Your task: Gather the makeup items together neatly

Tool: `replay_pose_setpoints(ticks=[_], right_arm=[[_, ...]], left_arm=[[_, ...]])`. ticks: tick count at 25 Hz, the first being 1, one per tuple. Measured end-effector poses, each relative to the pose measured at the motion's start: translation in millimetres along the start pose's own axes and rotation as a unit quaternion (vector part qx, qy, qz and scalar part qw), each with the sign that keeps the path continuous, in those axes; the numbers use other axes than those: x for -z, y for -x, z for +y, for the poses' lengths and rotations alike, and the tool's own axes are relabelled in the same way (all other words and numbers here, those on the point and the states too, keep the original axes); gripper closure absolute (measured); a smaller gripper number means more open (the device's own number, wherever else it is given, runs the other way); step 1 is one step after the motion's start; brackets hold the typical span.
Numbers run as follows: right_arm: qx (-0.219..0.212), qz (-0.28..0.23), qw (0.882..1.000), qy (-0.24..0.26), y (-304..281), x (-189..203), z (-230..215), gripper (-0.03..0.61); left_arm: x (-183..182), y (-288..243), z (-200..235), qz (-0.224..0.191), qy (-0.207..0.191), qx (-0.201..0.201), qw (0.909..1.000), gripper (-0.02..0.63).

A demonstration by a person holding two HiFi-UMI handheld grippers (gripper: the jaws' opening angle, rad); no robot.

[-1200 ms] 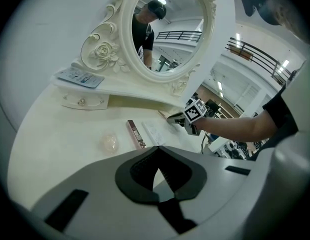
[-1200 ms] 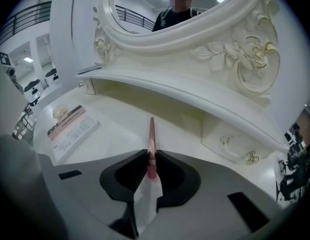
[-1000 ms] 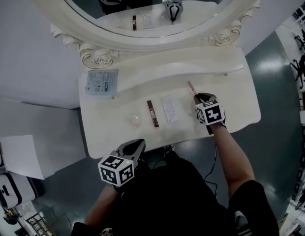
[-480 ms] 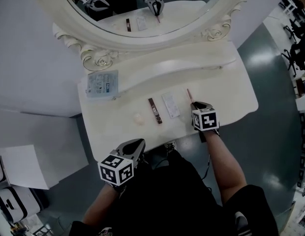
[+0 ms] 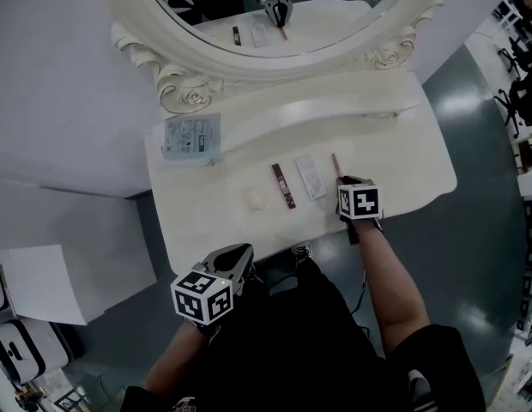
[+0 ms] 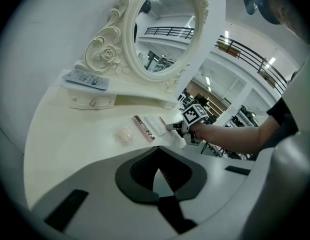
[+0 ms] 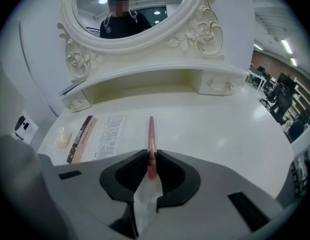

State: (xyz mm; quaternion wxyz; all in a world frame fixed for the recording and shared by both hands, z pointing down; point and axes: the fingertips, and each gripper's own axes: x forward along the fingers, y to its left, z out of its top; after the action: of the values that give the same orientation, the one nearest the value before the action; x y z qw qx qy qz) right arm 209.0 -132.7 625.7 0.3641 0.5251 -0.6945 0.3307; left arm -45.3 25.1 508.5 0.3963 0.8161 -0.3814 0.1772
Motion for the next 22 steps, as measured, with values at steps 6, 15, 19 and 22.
replay_pose_setpoints(ticks=[6, 15, 19, 22], right_arm=[[0.011, 0.002, 1.000, 0.011, -2.0, 0.6, 0.7, 0.505], [0.007, -0.019, 1.000, 0.001, 9.7, -4.9, 3.2, 0.453], [0.005, -0.106, 0.994, 0.007, 52.2, -34.8, 13.5, 0.469], [-0.066, -0.191, 0.979, 0.000, 103.3, -63.1, 46.9, 0.548]], left_arm=[[4.1, 11.3, 7.7, -0.002, 0.001, -0.005, 1.0000, 0.606], [-6.3, 30.9, 11.2, -0.020, -0.020, -0.009, 0.9996, 0.604], [-18.1, 40.1, 12.5, -0.037, -0.034, -0.009, 0.9987, 0.604], [-33.2, 47.9, 11.0, -0.057, -0.046, -0.004, 0.9973, 0.604]])
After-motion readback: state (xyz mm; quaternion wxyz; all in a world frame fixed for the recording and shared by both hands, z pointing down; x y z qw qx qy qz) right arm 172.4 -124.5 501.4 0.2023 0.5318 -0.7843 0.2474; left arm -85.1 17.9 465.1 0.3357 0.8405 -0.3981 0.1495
